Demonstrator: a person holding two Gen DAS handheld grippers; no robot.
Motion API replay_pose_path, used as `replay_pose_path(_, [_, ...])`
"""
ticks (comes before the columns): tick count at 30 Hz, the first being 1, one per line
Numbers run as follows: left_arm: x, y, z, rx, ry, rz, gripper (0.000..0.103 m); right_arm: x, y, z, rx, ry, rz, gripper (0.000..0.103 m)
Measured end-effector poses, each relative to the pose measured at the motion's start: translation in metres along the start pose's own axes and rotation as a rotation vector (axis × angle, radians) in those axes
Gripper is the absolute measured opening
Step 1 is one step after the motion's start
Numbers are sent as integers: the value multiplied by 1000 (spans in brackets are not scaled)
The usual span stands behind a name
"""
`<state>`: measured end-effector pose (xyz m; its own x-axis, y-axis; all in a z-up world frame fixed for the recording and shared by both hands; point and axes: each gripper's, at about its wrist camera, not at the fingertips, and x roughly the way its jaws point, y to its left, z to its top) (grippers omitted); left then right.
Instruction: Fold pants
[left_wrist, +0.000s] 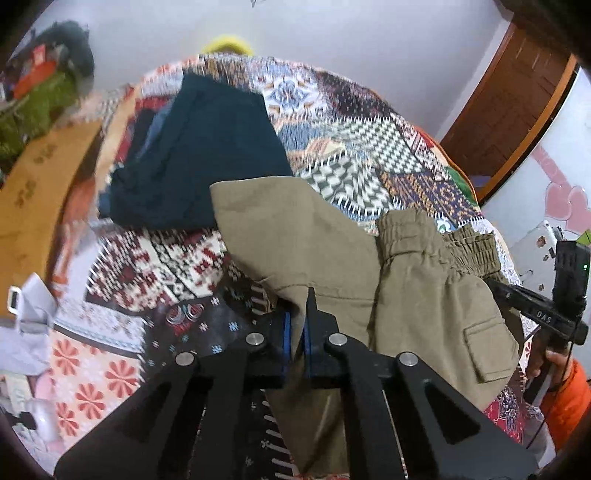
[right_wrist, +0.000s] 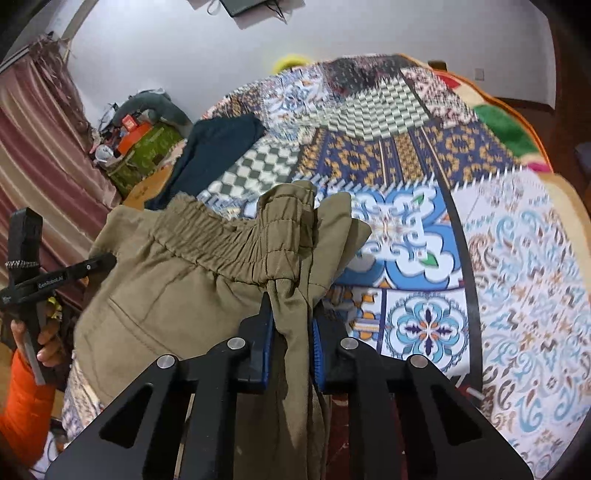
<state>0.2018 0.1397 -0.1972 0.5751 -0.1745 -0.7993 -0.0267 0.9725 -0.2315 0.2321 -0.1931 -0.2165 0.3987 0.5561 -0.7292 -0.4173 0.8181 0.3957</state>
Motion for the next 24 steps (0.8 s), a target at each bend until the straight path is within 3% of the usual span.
replay_pose_path(12, [-51, 0, 43, 79, -144, 97, 2, -17, 51, 62, -150, -121, -2, 13])
replay_pose_path(24, [-60, 54, 116, 43, -234, 224, 2, 20, 100, 138, -232, -200, 16, 13])
